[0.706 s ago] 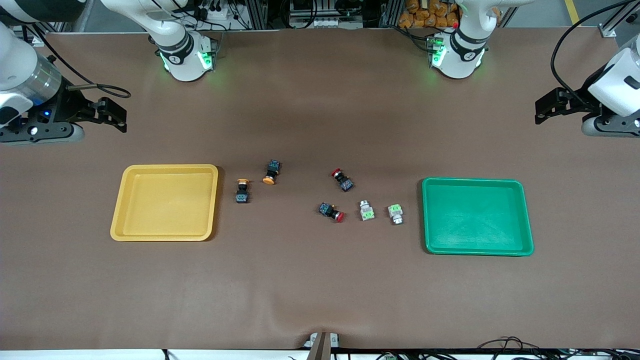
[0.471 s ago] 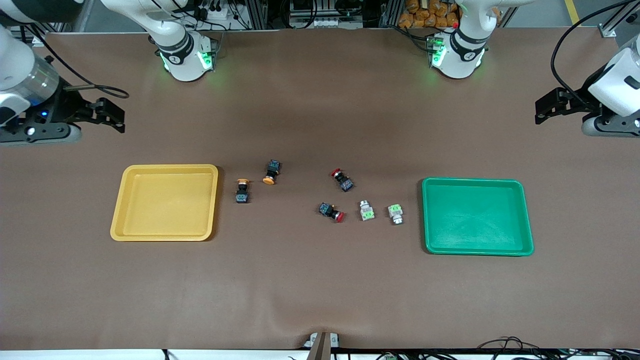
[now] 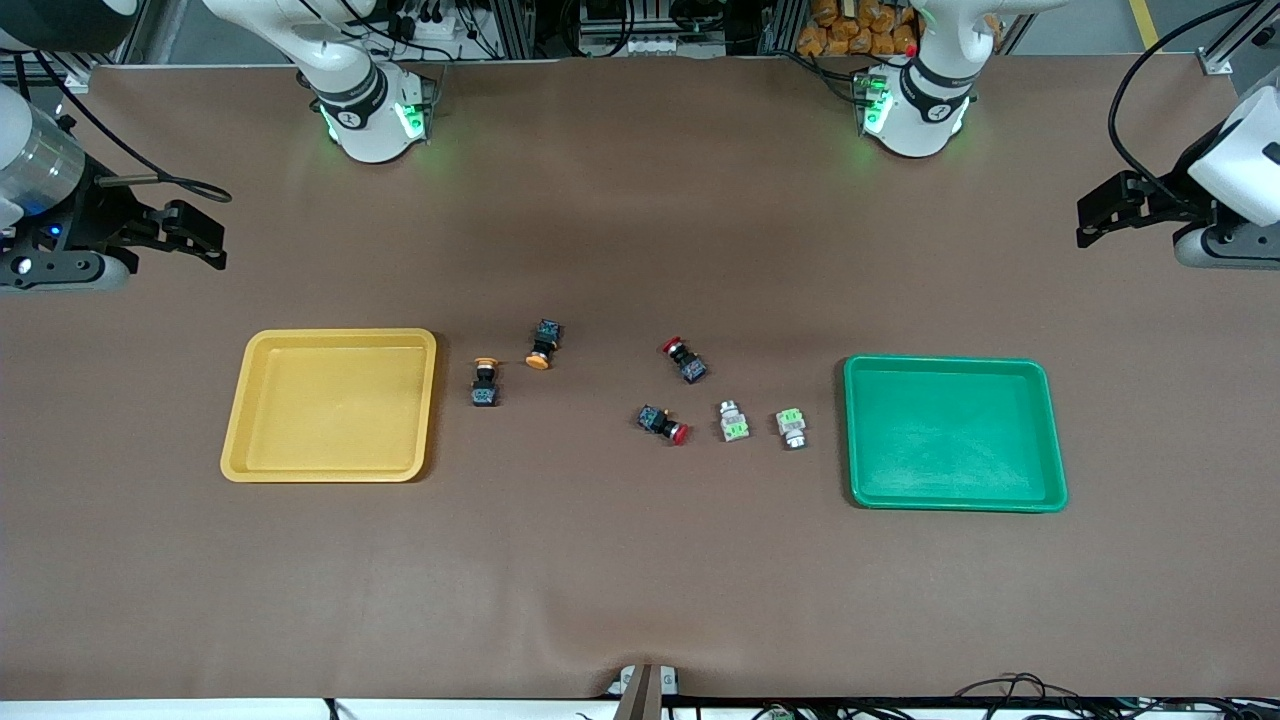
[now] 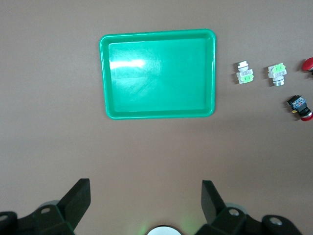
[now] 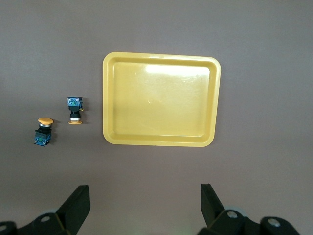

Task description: Place green and yellow buttons in trays

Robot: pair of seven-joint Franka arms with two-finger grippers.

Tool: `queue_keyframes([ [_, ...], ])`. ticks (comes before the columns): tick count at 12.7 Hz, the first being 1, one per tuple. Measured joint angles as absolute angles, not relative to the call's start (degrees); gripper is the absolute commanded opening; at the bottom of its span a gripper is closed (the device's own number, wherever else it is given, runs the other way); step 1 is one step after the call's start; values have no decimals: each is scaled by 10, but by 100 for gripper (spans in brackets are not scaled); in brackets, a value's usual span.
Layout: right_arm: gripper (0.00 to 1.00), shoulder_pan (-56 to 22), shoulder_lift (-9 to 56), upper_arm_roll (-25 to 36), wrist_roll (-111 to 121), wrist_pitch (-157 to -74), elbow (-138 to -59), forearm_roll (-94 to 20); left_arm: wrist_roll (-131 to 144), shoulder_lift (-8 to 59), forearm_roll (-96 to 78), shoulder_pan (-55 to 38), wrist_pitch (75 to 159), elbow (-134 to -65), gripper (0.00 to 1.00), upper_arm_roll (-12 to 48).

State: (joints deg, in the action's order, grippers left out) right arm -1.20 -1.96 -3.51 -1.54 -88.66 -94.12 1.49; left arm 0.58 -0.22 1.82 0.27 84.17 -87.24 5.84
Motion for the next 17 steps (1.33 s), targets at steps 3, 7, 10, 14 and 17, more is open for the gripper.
queue_keyframes([
  [3, 100, -12, -20, -37, -15, -887, -941, 15, 6, 20, 18, 2, 842, -857, 100, 59],
  [7, 100, -15, -19, -39, -17, -887, -942, 13, 76, 97, 17, -9, 848, -816, 100, 70],
  [10, 100, -63, -11, -43, -94, -890, -943, 0, 155, 149, 17, -47, 870, -798, 100, 75],
  [14, 100, -132, 12, -73, -236, -918, -948, -1, 232, 196, 17, -96, 915, -797, 100, 77],
  [17, 100, -133, 59, -78, -243, -987, -968, -2, 275, 217, 17, -119, 979, -825, 100, 77],
])
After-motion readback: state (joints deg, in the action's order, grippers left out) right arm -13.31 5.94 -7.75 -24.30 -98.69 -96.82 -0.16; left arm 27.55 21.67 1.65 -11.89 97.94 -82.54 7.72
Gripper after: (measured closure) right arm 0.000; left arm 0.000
